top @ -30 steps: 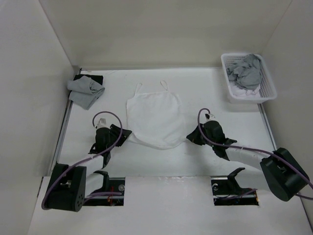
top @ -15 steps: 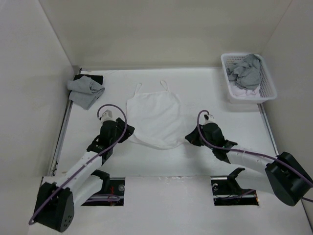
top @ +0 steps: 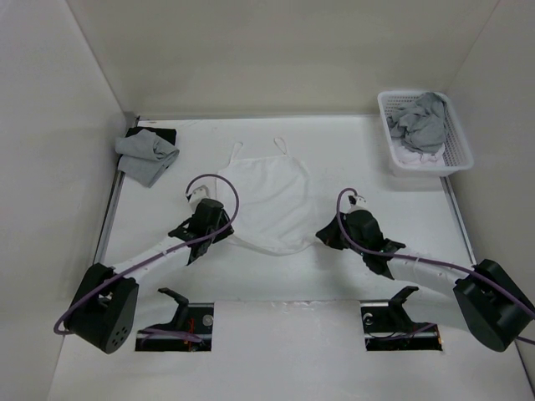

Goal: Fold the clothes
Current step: Fold the tank top

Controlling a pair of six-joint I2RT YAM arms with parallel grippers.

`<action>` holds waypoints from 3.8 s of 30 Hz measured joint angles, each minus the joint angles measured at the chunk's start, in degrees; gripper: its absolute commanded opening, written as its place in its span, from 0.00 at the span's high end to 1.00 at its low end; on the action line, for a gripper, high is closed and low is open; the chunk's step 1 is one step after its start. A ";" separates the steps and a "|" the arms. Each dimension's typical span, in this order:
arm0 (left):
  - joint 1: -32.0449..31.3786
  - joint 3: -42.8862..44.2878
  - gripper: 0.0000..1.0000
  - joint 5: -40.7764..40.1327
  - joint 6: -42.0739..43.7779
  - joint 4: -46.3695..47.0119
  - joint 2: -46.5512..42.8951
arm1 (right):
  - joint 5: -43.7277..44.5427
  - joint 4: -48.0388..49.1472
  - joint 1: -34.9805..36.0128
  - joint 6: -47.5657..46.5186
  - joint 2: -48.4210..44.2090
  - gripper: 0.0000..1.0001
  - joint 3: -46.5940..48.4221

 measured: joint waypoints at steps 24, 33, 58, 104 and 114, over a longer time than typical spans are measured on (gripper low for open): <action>-7.80 3.67 0.97 -13.20 -1.79 -12.57 -22.99 | 4.87 -12.85 8.46 -1.11 -15.74 0.95 5.75; 4.42 16.22 0.97 -13.11 0.87 2.21 0.35 | 1.68 -8.17 -5.86 -6.88 8.74 0.95 27.21; 14.80 28.28 0.64 -6.14 1.29 15.15 31.30 | -7.26 -8.85 -18.56 -6.82 44.57 0.93 54.73; 16.83 11.61 0.94 4.35 -10.27 28.39 30.53 | -11.56 7.43 -16.26 3.74 40.28 0.77 30.53; 16.09 10.69 1.00 4.48 -10.12 27.45 28.46 | -10.82 6.95 -16.35 4.37 39.21 0.97 30.82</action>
